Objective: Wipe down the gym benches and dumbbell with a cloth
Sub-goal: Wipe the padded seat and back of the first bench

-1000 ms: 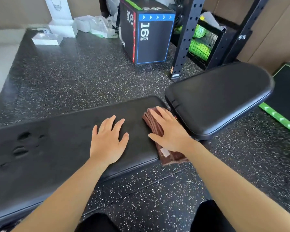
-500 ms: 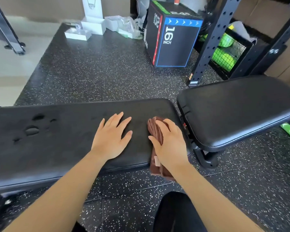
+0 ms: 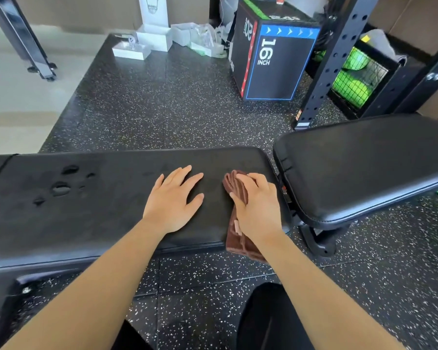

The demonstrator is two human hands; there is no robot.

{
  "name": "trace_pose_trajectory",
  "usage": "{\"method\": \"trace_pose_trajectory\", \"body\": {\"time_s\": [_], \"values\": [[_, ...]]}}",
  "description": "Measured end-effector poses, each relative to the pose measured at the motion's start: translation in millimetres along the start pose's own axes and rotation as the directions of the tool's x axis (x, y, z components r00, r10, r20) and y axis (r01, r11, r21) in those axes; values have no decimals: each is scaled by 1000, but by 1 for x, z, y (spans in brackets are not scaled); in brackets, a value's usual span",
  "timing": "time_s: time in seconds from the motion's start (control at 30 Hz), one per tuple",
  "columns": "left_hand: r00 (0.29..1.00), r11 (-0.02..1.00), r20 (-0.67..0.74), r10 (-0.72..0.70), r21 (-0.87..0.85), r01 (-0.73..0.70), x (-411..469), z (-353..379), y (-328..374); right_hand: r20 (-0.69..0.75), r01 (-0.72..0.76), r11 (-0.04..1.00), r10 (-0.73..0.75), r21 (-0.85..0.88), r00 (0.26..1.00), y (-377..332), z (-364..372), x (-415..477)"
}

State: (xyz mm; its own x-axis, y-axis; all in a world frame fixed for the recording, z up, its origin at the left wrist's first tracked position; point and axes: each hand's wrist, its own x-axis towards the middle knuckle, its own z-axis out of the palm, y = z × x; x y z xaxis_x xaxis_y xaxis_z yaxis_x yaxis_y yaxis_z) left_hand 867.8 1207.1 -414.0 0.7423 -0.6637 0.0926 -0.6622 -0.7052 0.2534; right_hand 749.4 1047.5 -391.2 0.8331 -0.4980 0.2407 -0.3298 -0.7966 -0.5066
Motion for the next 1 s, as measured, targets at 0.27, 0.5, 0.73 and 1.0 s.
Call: {"method": "trace_pose_trajectory", "body": {"time_s": [0.27,0.5,0.73,1.0], "values": [[1000,1000,-7,8,-9,-8,1,0,0,85,-33,999,37,-41,996,-8,-1,44],[1000,999,-25,1,-42,-2,2,-2,1,171,13,968,31,-250,985,1,-13,2],[999,999,-38,4,-39,-5,3,1,-1,108,-25,990,40,-140,993,-2,0,19],[1000,1000,-2,10,-24,-10,-2,0,1,48,8,992,-3,-123,999,2,-4,9]]}}
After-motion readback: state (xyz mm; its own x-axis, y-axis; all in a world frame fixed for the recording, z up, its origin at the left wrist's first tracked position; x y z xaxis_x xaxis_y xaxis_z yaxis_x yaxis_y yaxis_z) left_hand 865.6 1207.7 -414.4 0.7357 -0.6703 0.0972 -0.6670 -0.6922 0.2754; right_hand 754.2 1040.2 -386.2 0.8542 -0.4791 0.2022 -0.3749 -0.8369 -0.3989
